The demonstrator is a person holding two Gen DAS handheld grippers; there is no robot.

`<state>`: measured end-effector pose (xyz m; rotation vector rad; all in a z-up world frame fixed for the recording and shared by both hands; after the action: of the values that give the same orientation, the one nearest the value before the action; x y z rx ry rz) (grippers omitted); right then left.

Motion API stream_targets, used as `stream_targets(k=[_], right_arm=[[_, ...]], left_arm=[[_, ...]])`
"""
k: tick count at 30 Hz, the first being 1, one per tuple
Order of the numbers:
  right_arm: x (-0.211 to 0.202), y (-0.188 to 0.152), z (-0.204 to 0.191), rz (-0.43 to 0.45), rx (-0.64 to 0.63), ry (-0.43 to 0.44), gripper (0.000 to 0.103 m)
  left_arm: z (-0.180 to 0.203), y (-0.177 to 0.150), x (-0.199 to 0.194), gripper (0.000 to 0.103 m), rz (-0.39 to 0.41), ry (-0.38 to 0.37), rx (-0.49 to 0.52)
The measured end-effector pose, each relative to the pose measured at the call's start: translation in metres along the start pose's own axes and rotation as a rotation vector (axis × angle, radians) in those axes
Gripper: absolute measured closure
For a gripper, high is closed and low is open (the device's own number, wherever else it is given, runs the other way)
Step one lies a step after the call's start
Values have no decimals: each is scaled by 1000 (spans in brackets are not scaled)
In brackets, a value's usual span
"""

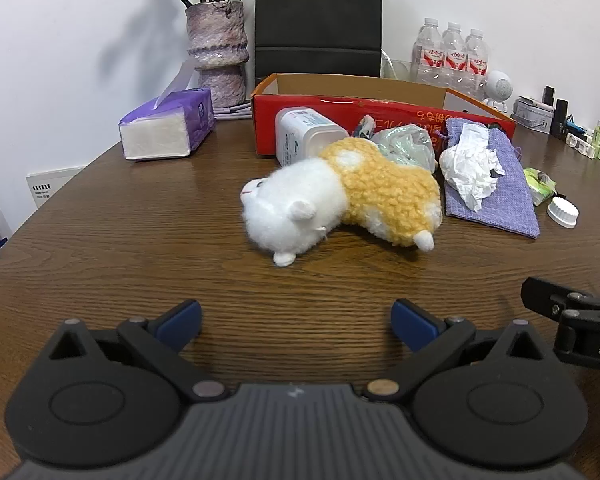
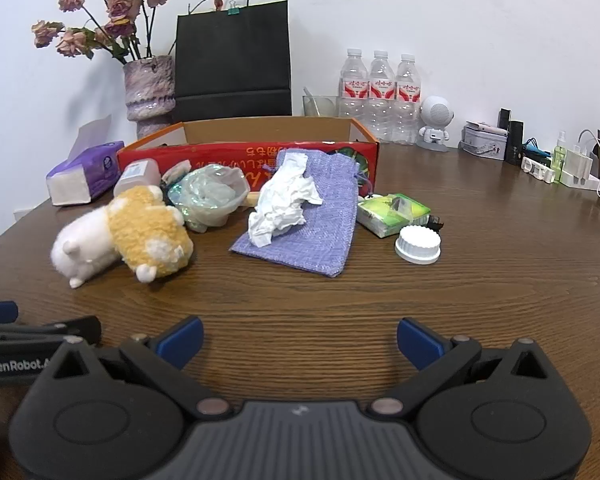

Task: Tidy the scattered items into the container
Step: 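Move the left tool to the plush toy and the right tool to the tissue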

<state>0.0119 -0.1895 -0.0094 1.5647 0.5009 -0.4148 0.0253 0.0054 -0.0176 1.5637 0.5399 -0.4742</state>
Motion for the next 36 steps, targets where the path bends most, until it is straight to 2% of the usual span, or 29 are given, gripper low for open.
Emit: stream_targets(k=[9, 17, 20, 22, 26, 28, 32, 36], right_arm=[[0, 0, 0, -1, 0, 1, 0], [-2, -2, -3, -8, 9, 40, 0], [1, 1, 1, -19, 7, 81, 0], [5, 7, 6, -20, 13, 68, 0], [10, 30, 16, 31, 27, 90, 0], [14, 43, 14, 50, 0, 92, 0], [37, 68, 5, 56, -93, 62, 4], [68, 85, 0, 38, -114, 39, 8]], left_arm=[[0, -1, 2, 0, -9, -19, -12], [-1, 0, 1, 0, -1, -17, -7], [0, 5, -1, 0, 26, -24, 37], [-2, 14, -2, 0, 61, -3, 58], [-2, 40, -2, 0, 133, 27, 131], [1, 51, 7, 0, 134, 43, 191], [3, 66, 29, 0, 83, -31, 213], [2, 72, 54, 0, 25, -91, 210]])
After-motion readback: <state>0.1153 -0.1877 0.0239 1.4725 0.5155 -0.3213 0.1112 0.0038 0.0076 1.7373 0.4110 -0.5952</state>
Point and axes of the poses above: each gripper's, at about its wrist camera, not at the fingertips, and x roughly the way its jaws point, z to its right, y to its top, the point moved 3 cm from there along x, roughly the way its jaws point, and after that the axes turned 3 degrees about y, right-handed, at the moved point
